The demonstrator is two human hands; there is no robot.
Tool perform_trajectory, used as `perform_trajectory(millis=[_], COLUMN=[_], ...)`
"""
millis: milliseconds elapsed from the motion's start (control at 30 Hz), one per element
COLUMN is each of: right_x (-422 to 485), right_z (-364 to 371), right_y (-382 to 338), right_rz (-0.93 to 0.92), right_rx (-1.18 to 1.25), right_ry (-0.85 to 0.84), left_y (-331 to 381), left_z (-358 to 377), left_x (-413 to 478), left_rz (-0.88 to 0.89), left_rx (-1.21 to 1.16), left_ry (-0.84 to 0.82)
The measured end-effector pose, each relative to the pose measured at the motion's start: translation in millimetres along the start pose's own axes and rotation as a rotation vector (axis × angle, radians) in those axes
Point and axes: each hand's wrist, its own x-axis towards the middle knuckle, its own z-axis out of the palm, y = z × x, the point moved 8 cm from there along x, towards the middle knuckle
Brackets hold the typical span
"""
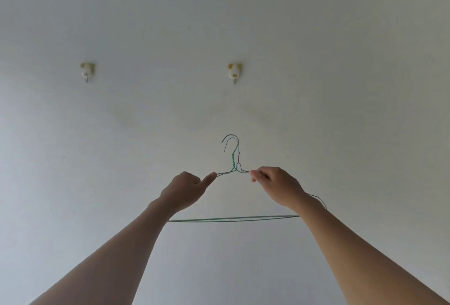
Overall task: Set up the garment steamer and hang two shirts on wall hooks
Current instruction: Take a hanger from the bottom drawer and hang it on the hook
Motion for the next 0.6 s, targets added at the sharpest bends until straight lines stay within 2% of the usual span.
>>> perform_trajectory(millis=[200, 600], right_x=[108, 262], right_z=[-33, -65], right_y=[9, 9], right_rz=[-0.056, -0.078], right_rx=[-0.045, -0.020], right_ry=[0.138, 0.312], left_y=[29, 78], left_z=[-21, -64], left_x=[111, 273], left_rz=[0.103, 0.255], left_rx=[0.074, 0.132], left_ry=[0.202, 0.316])
